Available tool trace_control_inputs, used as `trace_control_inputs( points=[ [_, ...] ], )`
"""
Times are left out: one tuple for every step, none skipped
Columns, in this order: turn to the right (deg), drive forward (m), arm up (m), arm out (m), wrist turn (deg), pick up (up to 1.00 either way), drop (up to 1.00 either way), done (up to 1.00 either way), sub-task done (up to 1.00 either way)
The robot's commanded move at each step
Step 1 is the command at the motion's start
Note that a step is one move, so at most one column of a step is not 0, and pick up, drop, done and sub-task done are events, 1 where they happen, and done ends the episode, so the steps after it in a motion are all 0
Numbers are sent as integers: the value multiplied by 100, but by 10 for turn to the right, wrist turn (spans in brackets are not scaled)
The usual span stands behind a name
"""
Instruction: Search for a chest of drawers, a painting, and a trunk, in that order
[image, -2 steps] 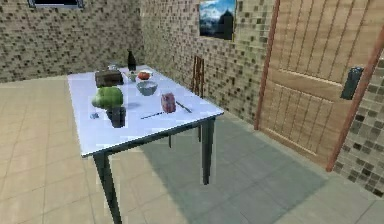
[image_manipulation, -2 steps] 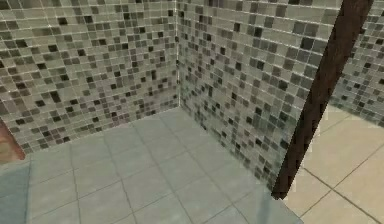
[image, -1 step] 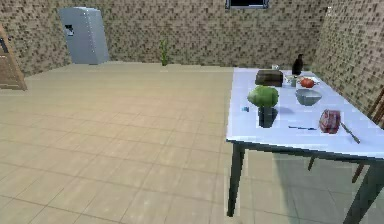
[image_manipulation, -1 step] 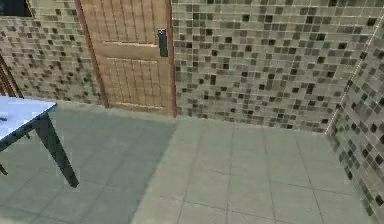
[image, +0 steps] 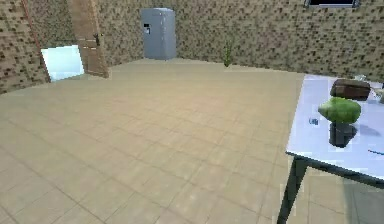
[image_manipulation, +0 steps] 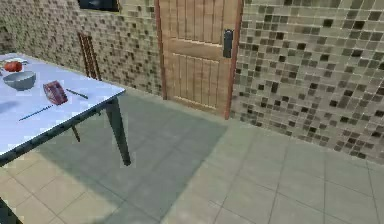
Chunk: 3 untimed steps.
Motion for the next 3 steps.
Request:
trace_control_inputs(
  points=[
    [0, 85, 0, 0, 0, 0, 0, 0, 0],
    [-360, 0, 0, 0, 0, 0, 0, 0, 0],
    [0, 100, 0, 0, 0, 0, 0, 0, 0]
  ],
)
